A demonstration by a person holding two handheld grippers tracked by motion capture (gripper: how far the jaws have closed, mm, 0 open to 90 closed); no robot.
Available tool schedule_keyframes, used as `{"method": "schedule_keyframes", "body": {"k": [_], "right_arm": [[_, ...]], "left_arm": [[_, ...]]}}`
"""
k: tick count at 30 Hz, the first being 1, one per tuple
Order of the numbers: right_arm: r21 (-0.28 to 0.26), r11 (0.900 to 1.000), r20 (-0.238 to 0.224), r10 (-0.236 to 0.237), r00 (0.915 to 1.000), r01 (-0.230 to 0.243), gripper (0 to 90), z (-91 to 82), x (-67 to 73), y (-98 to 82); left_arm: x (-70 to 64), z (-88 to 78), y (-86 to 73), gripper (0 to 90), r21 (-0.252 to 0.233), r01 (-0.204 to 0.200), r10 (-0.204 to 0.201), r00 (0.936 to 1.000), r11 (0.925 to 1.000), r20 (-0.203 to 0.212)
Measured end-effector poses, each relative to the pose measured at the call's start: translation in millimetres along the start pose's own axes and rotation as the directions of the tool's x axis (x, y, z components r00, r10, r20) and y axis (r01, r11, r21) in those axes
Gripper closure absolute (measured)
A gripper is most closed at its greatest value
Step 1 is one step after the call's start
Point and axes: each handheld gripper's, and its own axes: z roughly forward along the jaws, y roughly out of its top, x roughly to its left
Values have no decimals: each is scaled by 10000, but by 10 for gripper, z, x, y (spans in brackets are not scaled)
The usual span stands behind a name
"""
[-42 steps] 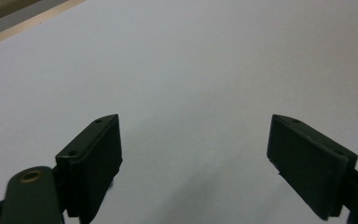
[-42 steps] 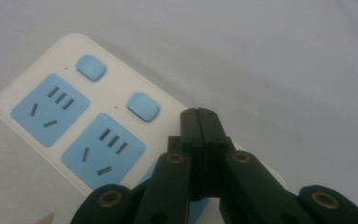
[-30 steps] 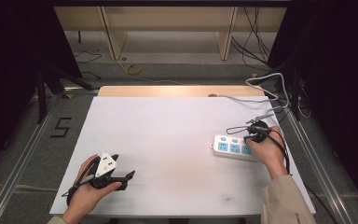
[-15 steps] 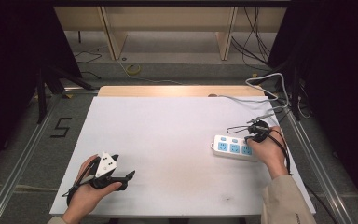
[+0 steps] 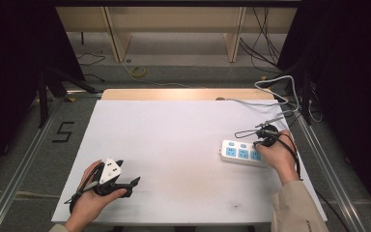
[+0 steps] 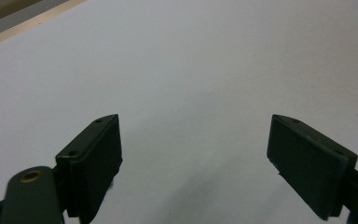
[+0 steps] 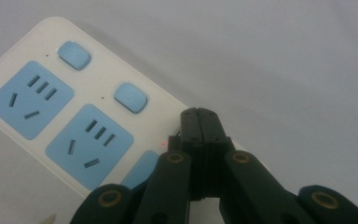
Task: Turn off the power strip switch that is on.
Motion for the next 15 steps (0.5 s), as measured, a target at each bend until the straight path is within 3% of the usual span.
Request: {"method": "schedule_keyframes", "body": {"k": [15], "right_arm": [[-94,9999,22,104,9999,-104,900,-2,2,-14]], "left_arm": [[2,1,-1,177,15,-9,9,10000,10000,5]]}}
